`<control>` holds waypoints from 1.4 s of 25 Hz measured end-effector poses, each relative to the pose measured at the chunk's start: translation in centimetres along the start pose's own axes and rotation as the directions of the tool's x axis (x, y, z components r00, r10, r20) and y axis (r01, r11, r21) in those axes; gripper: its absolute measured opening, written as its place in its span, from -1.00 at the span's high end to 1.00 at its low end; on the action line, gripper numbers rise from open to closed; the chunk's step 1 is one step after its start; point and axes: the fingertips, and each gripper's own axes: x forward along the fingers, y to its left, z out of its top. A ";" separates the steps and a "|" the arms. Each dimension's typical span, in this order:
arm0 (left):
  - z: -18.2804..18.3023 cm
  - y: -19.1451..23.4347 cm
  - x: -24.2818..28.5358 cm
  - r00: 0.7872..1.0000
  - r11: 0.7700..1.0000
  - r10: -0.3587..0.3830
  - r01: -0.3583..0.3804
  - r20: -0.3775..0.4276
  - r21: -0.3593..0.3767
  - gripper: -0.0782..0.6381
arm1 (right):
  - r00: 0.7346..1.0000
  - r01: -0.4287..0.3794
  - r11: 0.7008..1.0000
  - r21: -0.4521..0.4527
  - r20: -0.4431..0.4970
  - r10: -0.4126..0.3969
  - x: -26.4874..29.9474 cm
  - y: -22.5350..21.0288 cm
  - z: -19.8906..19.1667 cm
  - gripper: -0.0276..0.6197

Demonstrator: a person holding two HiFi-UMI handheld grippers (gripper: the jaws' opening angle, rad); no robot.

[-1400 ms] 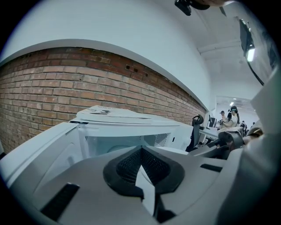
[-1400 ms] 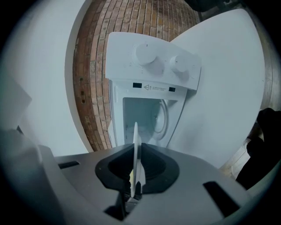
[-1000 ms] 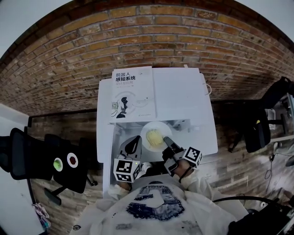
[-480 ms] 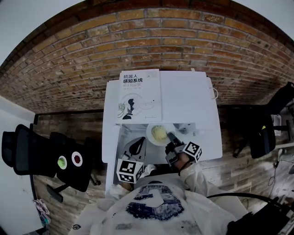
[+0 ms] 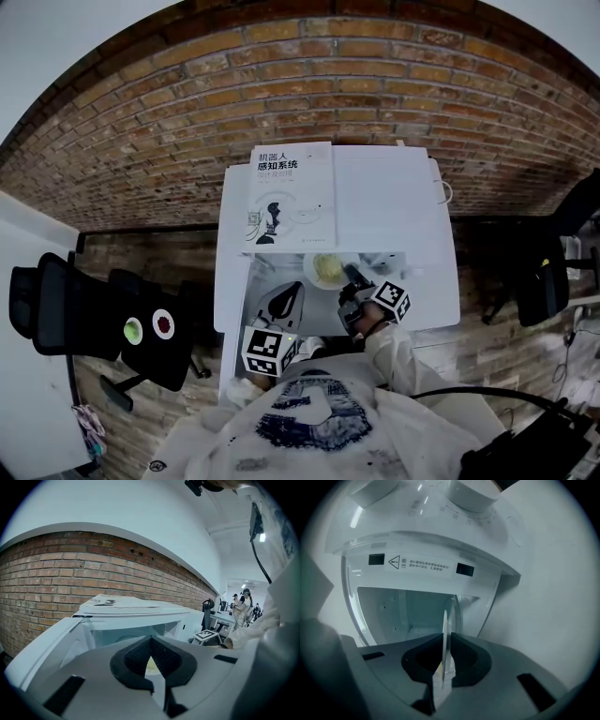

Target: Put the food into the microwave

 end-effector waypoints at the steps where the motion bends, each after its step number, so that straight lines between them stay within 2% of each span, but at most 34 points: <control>1: 0.0 -0.1 0.0 1.000 1.000 -0.002 0.002 -0.002 0.001 0.76 | 1.000 0.003 1.000 0.000 0.001 -0.003 0.2 -0.2 0.1 0.81; 8: -0.2 -0.3 -0.2 1.000 1.000 -0.011 0.011 -0.009 0.006 0.76 | 1.000 0.012 1.000 0.007 0.020 -0.012 1.1 -1.4 0.5 0.81; 35: -0.8 -0.6 -0.5 1.000 1.000 -0.017 0.017 -0.021 0.003 0.76 | 0.999 0.017 1.000 0.017 0.044 -0.017 2.8 -1.8 1.1 0.81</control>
